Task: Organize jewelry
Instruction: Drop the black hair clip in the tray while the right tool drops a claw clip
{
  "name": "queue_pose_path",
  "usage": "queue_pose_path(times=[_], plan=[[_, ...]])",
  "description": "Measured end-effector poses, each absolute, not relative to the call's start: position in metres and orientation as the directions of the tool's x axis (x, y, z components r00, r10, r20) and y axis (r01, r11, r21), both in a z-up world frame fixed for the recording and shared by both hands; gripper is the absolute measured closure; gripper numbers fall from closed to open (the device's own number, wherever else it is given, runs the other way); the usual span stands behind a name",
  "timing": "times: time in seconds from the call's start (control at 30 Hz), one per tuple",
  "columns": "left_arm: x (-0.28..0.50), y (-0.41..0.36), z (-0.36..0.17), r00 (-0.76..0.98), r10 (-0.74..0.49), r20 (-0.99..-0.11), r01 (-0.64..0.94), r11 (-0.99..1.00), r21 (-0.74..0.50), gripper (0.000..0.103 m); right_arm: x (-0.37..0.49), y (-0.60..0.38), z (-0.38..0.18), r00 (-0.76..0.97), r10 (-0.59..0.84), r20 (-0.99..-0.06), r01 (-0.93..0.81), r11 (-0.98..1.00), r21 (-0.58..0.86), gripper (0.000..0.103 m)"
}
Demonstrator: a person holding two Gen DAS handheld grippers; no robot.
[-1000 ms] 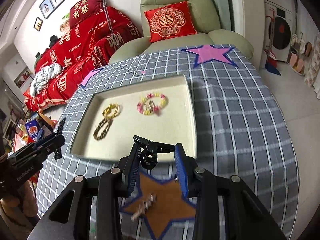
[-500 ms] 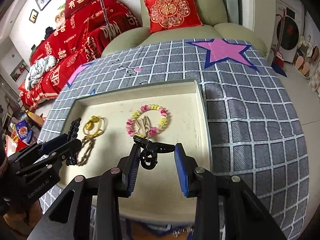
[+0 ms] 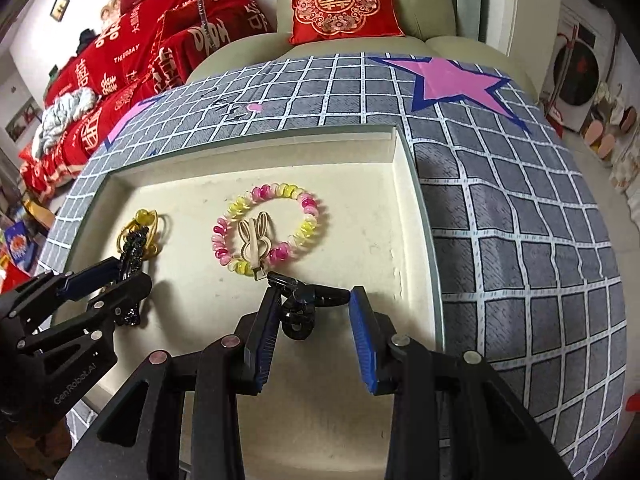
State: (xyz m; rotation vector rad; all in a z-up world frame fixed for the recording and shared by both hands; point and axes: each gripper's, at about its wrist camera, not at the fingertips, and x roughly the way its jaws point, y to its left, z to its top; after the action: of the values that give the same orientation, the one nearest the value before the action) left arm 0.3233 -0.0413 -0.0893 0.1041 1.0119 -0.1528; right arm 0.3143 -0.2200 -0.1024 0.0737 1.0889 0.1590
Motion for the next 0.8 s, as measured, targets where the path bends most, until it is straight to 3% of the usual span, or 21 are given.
queue_pose_path(times=[0.1, 0.17, 0.2, 0.27, 0.4, 0.53, 0.8], plan=[[0.324, -0.042, -0.090, 0.523, -0.070, -0.849, 0.174, 0.984, 0.026, 0.058, 0.313, -0.217, -0.102, 0.457, 0.159, -0.875, -0.103, 0.987, 0.126, 0.060], [0.324, -0.043, -0.090, 0.523, -0.062, -0.850, 0.173, 0.984, 0.035, 0.058, 0.313, -0.216, -0.102, 0.455, 0.159, -0.876, -0.104, 0.987, 0.125, 0.050], [0.324, -0.044, -0.090, 0.525, -0.059, -0.849, 0.173, 0.984, 0.038, 0.052, 0.313, -0.214, -0.102, 0.452, 0.158, -0.878, -0.103, 0.987, 0.124, 0.043], [0.322, -0.045, -0.088, 0.531, -0.055, -0.846, 0.171, 0.984, 0.044, 0.042, 0.313, -0.212, -0.103, 0.450, 0.157, -0.879, -0.103, 0.987, 0.123, 0.042], [0.320, -0.046, -0.083, 0.549, -0.038, -0.835, 0.168, 0.984, 0.065, 0.042, 0.313, -0.215, -0.102, 0.446, 0.182, -0.876, -0.094, 0.983, 0.156, 0.041], [0.319, -0.041, -0.078, 0.558, -0.030, -0.829, 0.151, 0.986, 0.066, 0.042, 0.313, -0.218, -0.093, 0.463, 0.218, -0.859, -0.086, 0.976, 0.201, 0.032], [0.313, -0.034, -0.066, 0.571, -0.029, -0.820, 0.128, 0.990, 0.054, 0.042, 0.309, -0.222, -0.069, 0.507, 0.271, -0.818, -0.070, 0.959, 0.274, 0.024]])
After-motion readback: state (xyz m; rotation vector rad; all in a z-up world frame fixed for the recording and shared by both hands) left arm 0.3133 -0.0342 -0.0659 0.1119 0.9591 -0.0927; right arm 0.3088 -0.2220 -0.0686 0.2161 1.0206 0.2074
